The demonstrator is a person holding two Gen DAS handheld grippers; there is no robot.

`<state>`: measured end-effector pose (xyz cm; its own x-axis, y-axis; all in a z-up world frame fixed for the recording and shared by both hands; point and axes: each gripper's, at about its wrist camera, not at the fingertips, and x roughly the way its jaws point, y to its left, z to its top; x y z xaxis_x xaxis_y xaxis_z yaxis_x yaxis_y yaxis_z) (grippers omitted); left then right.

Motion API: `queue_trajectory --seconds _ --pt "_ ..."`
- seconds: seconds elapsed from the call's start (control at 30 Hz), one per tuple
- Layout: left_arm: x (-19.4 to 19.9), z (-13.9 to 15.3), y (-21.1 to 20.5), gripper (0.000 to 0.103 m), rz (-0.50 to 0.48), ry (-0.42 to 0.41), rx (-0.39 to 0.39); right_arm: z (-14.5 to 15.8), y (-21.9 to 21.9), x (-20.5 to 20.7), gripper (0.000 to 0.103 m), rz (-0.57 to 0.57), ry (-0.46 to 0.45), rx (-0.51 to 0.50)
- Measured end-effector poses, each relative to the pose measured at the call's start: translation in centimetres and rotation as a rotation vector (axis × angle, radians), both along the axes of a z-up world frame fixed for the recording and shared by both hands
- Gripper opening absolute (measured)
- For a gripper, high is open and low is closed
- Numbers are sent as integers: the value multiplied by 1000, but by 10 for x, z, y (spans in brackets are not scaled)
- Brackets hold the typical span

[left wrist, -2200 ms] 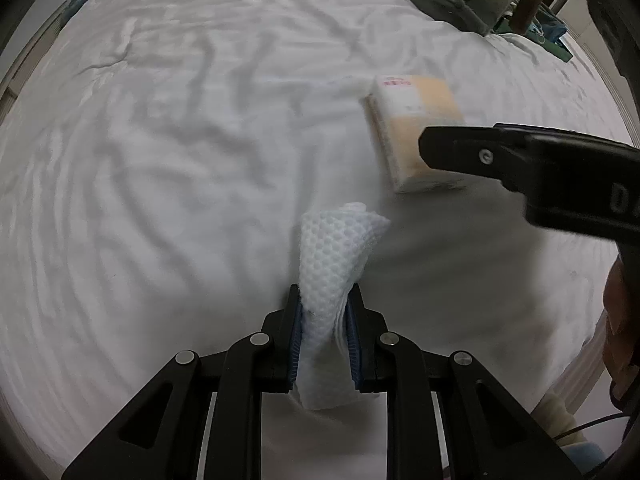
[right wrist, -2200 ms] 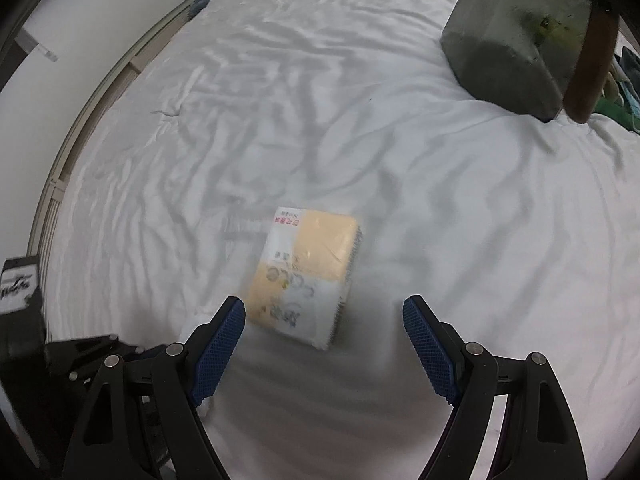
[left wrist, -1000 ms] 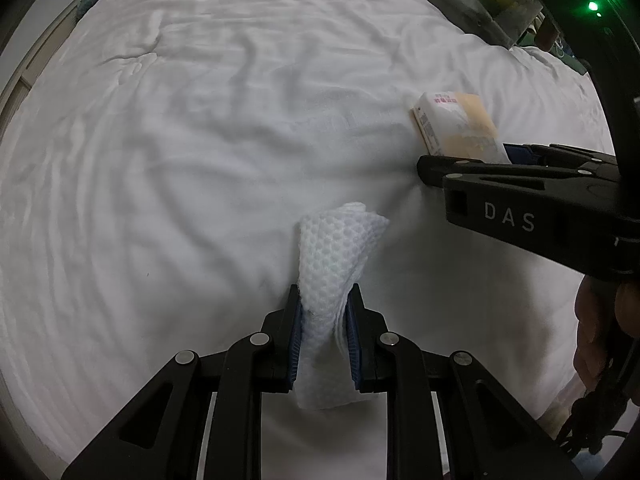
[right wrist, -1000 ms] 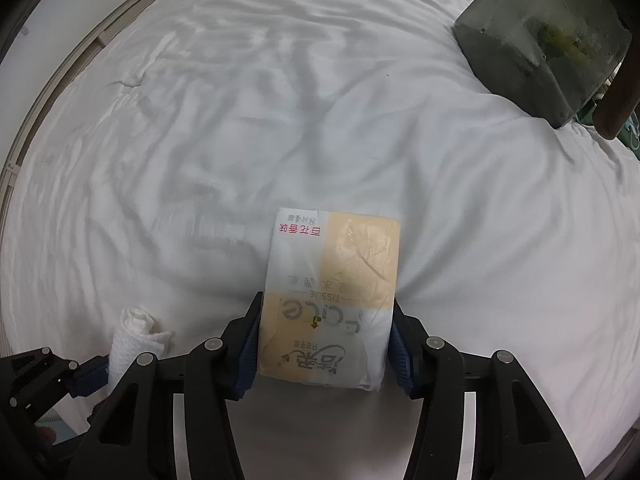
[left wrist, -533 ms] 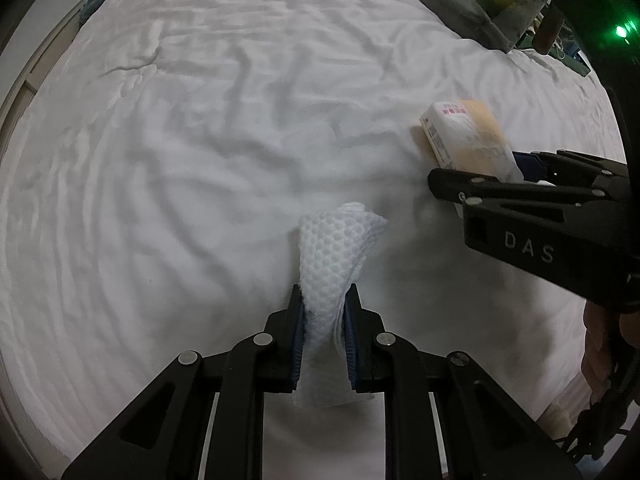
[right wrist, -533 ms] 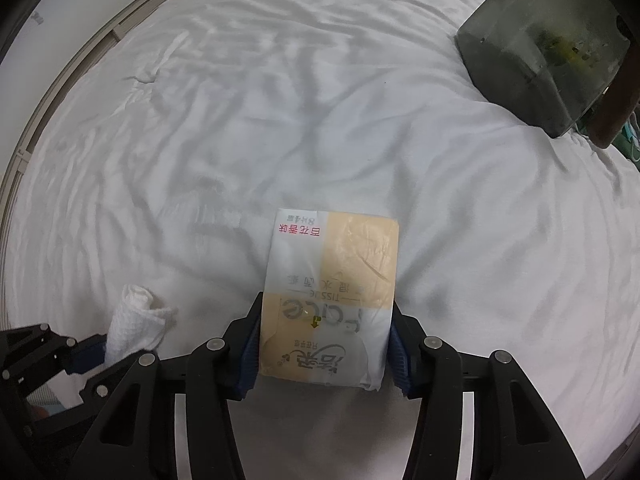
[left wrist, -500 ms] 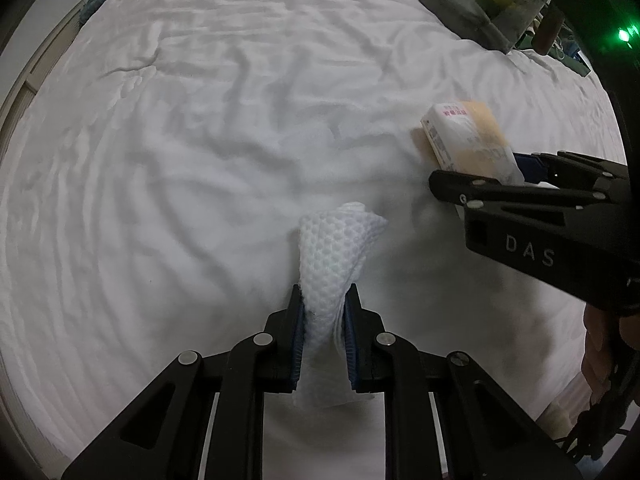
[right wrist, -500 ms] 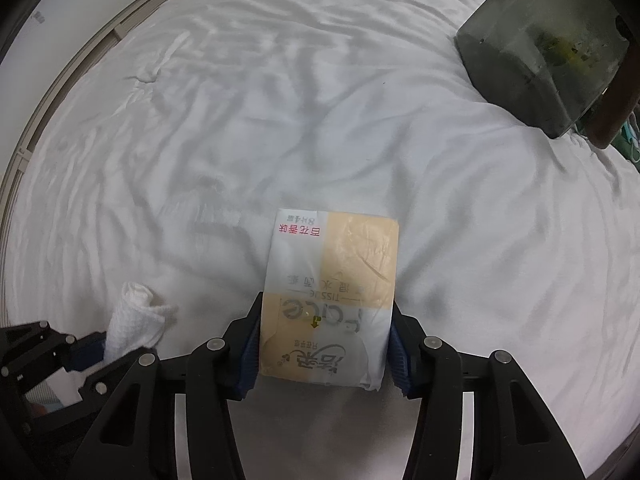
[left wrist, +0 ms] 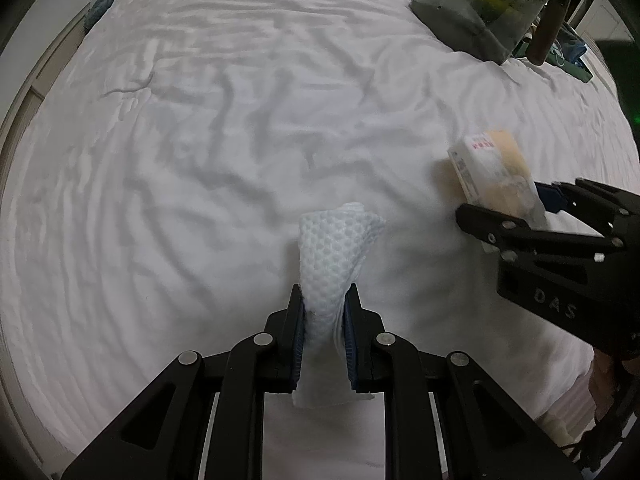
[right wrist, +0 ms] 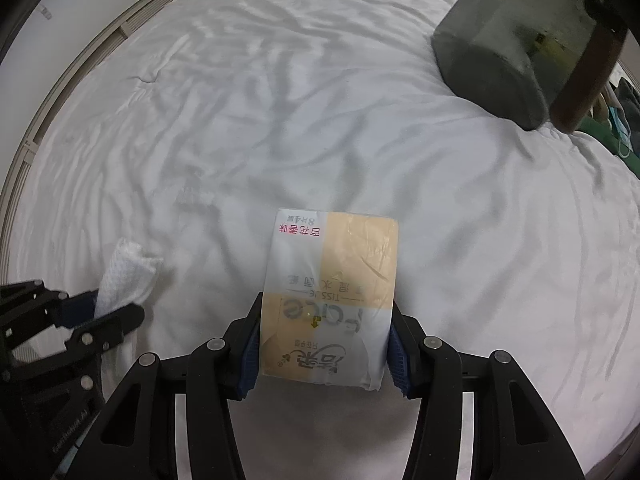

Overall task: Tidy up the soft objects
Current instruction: 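Lift the tissue pack with the right tool while the left tool holds the mesh cloth, then carry the mesh cloth and tissue pack over the green tray with both tools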

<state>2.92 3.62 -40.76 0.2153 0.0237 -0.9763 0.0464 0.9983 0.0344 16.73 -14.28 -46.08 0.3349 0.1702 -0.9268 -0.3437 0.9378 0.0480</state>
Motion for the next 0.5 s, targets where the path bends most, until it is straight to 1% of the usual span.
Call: queue_trajectory --seconds 0.2,0.33,0.5 --pt "13 5 -21 14 -7 -4 12 9 -23 -8 51 10 7 11" --pt "21 5 -43 14 -18 -1 13 16 -45 -12 51 9 13 12" --pt "30 7 -80 14 -47 8 4 25 -83 -16 51 6 22 2"
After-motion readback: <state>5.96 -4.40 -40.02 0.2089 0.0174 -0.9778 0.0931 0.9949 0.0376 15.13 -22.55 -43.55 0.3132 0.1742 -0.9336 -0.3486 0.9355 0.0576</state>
